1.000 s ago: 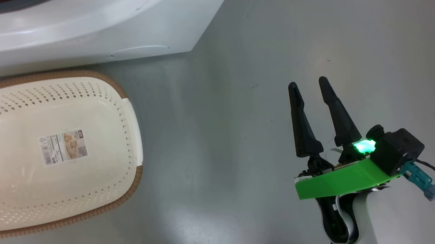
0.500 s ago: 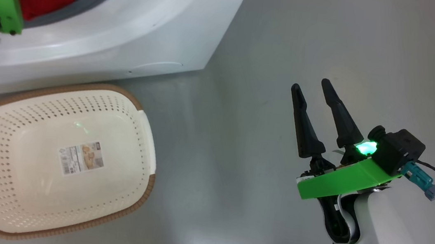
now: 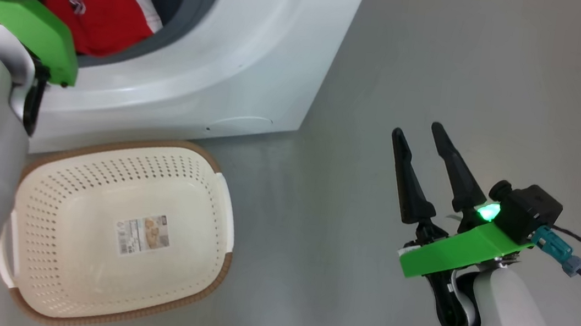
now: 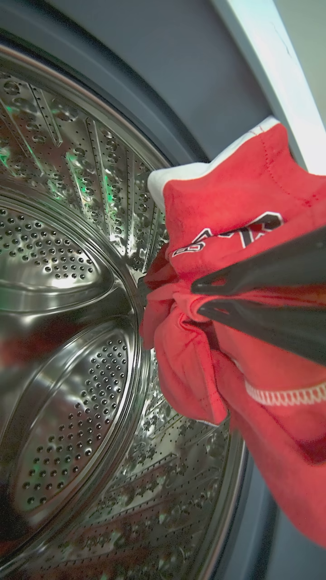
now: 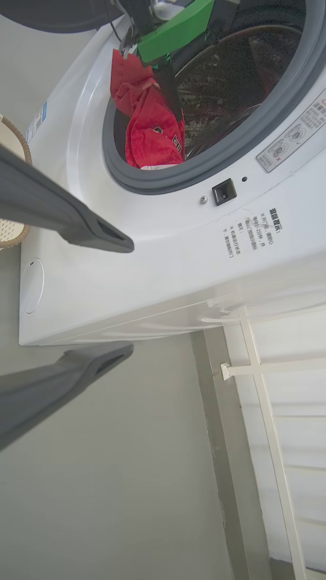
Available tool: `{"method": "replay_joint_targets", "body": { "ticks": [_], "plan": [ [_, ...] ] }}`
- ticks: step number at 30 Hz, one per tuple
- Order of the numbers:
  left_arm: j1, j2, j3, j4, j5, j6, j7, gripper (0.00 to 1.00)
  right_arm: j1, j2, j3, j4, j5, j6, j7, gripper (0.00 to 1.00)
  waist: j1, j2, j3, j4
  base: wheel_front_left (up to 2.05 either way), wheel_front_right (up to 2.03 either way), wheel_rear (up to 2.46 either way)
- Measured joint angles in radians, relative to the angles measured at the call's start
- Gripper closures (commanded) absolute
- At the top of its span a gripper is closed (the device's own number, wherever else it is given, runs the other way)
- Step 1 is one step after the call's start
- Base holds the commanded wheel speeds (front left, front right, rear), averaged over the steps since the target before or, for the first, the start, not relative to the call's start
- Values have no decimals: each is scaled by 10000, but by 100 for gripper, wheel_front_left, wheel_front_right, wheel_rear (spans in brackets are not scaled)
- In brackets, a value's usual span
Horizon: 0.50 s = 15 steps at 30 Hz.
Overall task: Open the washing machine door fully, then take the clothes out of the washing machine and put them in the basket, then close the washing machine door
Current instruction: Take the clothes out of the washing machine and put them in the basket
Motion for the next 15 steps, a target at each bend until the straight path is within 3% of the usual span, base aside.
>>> {"method": "replay_joint_targets", "body": {
  "ticks": [15],
  "plan": [
    [1711, -483, -176, -1653, -303, -351, -558, 100, 695, -111, -190, 395, -257, 0, 0, 0, 0, 0, -1277, 669, 0, 0, 0]
  ]
}}
